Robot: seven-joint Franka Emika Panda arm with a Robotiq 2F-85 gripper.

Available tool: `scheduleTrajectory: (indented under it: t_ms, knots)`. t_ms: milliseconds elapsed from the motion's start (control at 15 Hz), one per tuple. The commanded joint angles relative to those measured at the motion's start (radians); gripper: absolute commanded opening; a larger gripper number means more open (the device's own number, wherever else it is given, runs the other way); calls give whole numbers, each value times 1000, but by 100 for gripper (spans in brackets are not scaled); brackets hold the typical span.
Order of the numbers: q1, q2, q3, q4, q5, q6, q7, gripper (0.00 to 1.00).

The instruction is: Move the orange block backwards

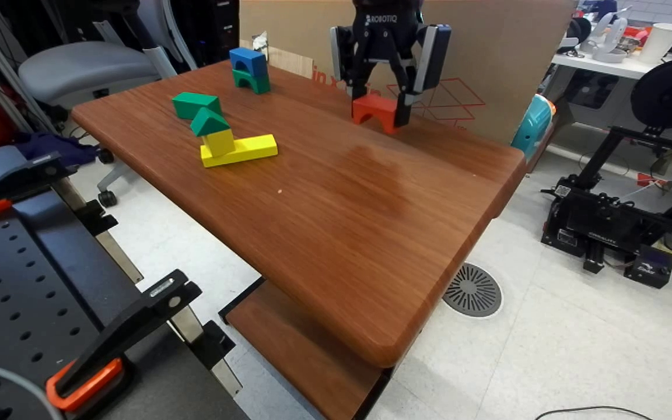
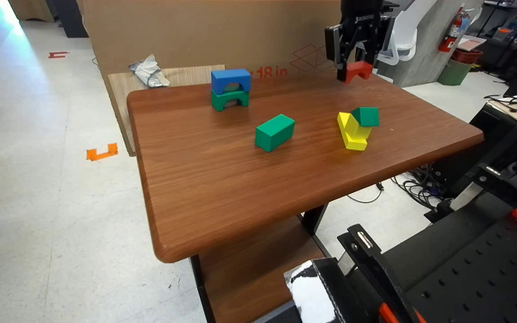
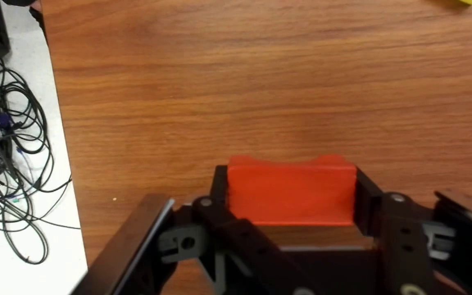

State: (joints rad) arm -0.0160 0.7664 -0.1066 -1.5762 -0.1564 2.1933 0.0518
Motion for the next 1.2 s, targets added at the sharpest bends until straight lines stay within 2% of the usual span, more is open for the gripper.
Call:
scheduleTrajectory:
  t_ms: [0,333,400,600,733,867,1133]
  knots:
    - [-11,88,8,127,-4,-69,-37,43]
    - [-9,156,14,221,-7,-125,-69,43]
    - [-6,163,13,229,-11,-134,-73,92]
    - [-4,167,11,236,-14,-137,-82,100]
    - [-2,138,10,204,-15,-123,-82,100]
    - [1,74,9,133,-13,-90,-70,100]
    - [1,-130,16,-69,-6,-29,-65,100]
